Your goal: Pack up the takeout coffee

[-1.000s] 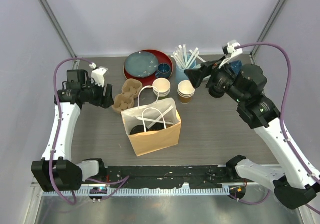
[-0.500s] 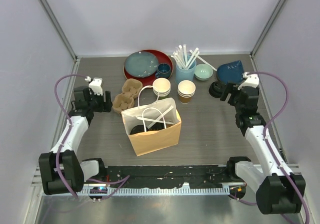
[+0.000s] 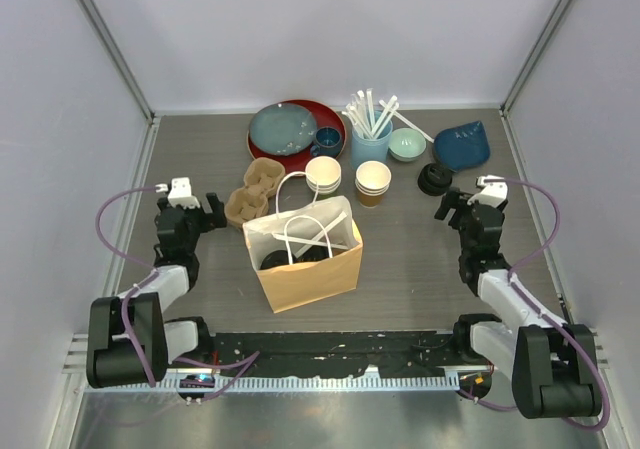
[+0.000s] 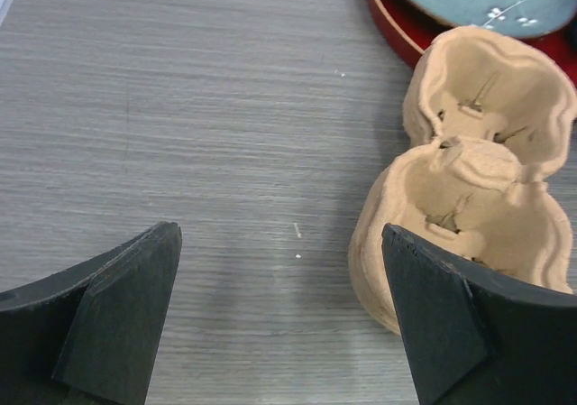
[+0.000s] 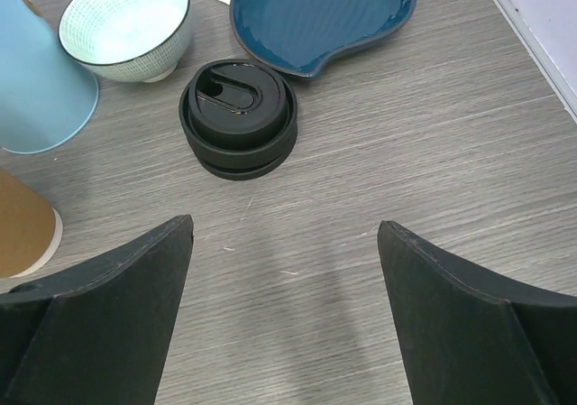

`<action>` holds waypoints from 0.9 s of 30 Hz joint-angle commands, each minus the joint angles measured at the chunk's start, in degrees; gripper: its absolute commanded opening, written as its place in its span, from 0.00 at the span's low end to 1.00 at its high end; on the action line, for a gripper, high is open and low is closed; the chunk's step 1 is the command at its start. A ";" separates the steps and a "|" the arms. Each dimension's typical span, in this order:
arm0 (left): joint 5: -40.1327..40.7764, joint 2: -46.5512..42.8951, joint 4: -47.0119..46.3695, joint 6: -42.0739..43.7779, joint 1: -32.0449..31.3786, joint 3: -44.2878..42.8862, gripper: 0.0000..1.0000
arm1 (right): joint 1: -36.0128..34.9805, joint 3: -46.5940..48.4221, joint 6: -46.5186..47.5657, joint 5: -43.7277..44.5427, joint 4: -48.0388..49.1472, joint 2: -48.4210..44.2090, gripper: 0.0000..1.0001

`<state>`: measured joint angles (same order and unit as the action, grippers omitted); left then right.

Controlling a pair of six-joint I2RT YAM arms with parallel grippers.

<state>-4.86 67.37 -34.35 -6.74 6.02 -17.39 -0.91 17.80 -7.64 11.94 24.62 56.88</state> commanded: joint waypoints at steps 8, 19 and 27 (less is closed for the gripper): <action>0.20 5.66 -21.73 -3.54 0.31 4.64 0.99 | 0.12 -12.96 -0.27 2.74 30.47 4.63 0.88; 0.91 9.35 -33.75 -3.72 0.31 8.68 1.00 | 0.20 -13.94 0.43 -2.10 39.45 10.97 0.87; 2.14 9.71 -33.86 -3.89 0.22 8.77 1.00 | 0.20 -13.41 0.52 -2.80 39.36 11.76 0.87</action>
